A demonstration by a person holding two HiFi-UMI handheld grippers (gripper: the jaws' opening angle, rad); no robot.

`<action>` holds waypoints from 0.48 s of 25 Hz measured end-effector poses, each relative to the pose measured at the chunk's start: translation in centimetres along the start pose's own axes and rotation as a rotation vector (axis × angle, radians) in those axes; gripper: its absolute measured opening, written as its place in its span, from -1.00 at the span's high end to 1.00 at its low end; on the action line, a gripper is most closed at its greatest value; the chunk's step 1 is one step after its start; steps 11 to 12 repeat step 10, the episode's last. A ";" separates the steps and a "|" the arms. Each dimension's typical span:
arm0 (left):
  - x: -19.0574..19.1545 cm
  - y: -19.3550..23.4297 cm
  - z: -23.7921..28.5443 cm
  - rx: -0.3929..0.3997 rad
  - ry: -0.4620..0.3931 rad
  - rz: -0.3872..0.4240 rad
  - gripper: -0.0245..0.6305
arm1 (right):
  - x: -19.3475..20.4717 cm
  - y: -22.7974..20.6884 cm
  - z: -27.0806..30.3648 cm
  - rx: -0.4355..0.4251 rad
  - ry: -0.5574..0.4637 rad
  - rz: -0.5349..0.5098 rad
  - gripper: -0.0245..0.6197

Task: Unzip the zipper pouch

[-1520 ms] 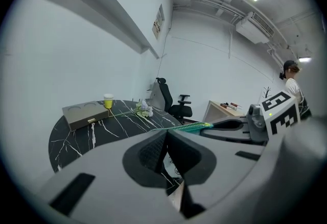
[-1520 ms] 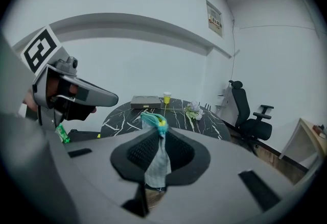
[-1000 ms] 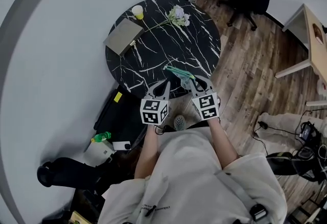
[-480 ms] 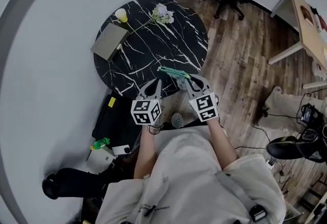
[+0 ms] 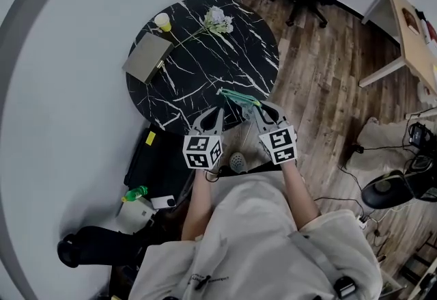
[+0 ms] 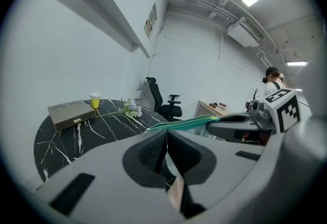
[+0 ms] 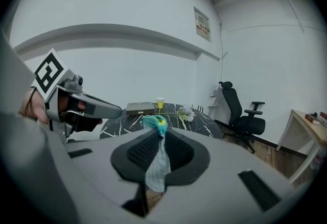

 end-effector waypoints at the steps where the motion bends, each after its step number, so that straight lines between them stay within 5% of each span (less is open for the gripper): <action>1: 0.0 0.1 -0.1 0.001 -0.002 0.001 0.85 | 0.0 0.0 0.1 0.002 0.003 0.003 0.80; 12: 0.2 1.1 -1.1 0.015 0.001 -0.012 0.85 | -0.2 0.7 0.6 0.006 0.007 0.005 0.80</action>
Point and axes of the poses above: the fingertips, and each gripper's own axes: z forward along the fingers, y to its left, x out of its underside, the point moved 8 cm from there along -z, backward along the fingers, and after that the axes turned 14 degrees about x, right-handed, at the moved point
